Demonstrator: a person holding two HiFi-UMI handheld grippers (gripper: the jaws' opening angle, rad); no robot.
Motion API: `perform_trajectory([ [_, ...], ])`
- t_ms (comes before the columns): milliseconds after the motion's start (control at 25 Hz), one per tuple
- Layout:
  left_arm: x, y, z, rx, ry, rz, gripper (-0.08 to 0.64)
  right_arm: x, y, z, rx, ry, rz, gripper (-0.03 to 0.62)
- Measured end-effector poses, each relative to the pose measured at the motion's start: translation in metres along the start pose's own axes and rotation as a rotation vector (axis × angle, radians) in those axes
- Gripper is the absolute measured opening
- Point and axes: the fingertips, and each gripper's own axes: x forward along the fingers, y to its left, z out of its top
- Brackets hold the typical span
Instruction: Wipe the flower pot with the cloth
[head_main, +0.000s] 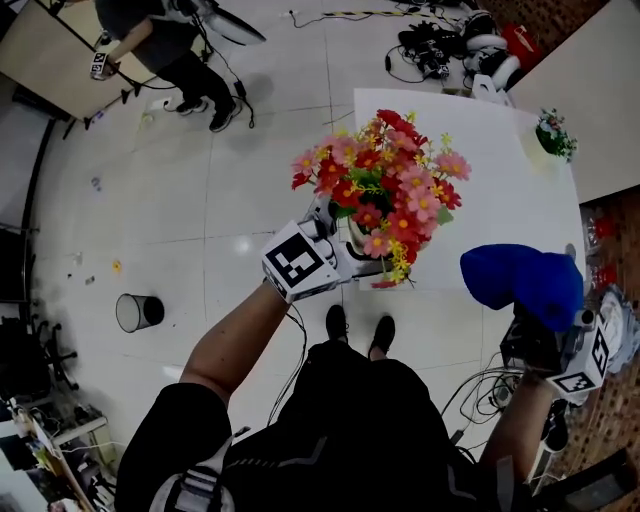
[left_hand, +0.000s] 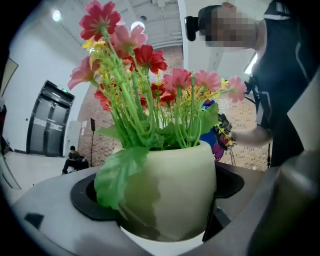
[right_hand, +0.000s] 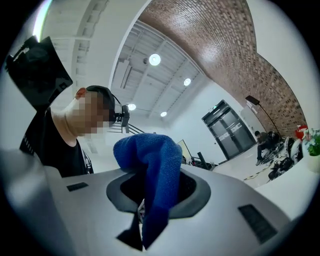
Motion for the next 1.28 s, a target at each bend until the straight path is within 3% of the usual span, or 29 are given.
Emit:
perform_trajectory([
  [160, 0.008, -0.006, -0.027, 0.024, 0.032, -0.026, 0.563, 0.002, -0.007, -0.013, 0.007, 0.062, -0.039, 0.091],
  [520, 0.024, -0.030, -0.141, 0.069, 0.125, -0.098, 0.563, -0.012, -0.027, -0.071, 0.032, 0.145, -0.081, 0.091],
  [800, 0.035, -0.037, -0.222, 0.028, 0.211, -0.054, 0.563, -0.033, -0.041, -0.101, 0.116, 0.173, -0.112, 0.091],
  [1280, 0.030, -0.044, -0.267, 0.056, 0.300, -0.109, 0.563, -0.018, -0.033, -0.110, 0.132, 0.216, -0.168, 0.091],
])
